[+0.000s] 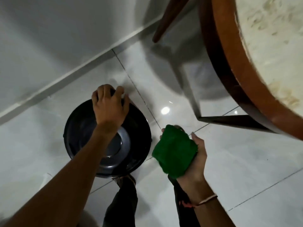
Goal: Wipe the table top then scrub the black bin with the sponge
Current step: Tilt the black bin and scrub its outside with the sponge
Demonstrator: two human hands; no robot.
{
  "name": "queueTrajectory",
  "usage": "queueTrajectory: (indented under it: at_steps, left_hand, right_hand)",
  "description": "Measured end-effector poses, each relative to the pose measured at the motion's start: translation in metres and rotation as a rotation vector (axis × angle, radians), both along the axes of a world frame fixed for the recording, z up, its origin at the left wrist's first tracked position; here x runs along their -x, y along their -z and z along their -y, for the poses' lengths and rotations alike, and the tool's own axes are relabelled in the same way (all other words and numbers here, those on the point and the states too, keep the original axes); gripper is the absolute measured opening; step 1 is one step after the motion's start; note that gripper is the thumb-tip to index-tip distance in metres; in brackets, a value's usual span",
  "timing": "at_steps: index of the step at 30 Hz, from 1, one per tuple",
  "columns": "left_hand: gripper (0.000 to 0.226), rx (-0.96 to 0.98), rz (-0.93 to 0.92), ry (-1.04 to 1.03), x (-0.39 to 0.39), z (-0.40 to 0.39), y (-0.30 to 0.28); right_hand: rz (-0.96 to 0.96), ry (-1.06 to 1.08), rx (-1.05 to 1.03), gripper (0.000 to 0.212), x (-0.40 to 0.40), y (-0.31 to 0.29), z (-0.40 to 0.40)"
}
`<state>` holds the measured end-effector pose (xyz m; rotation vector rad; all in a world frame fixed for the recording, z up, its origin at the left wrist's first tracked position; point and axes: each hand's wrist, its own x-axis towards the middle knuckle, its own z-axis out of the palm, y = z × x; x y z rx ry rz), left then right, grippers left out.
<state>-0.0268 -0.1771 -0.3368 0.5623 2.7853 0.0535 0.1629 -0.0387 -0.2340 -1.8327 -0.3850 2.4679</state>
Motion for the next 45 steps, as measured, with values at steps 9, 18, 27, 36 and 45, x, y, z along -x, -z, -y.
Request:
queueTrajectory:
  at_steps: [9, 18, 27, 36, 45]
  left_hand:
    - [0.029, -0.224, -0.141, -0.078, -0.100, 0.113, -0.031]
    - [0.033, -0.388, -0.196, -0.222, -0.135, 0.187, -0.049]
    - [0.038, -0.502, -0.154, -0.459, -0.137, 0.250, -0.045]
    - [0.033, -0.519, -0.197, -0.528, -0.141, 0.269, -0.039]
    - [0.035, -0.517, -0.179, -0.431, -0.137, 0.264, -0.040]
  right_hand:
    - [0.043, -0.276, -0.156, 0.077, 0.011, 0.064, 0.013]
    - [-0.231, -1.008, -0.567, 0.066, 0.029, 0.085, 0.129]
    - [-0.426, -1.602, -1.271, 0.055, 0.052, 0.144, 0.199]
    - [-0.469, -1.509, -1.071, 0.064, 0.057, 0.118, 0.220]
    - [-0.218, -1.606, -1.049, 0.064, 0.082, 0.180, 0.201]
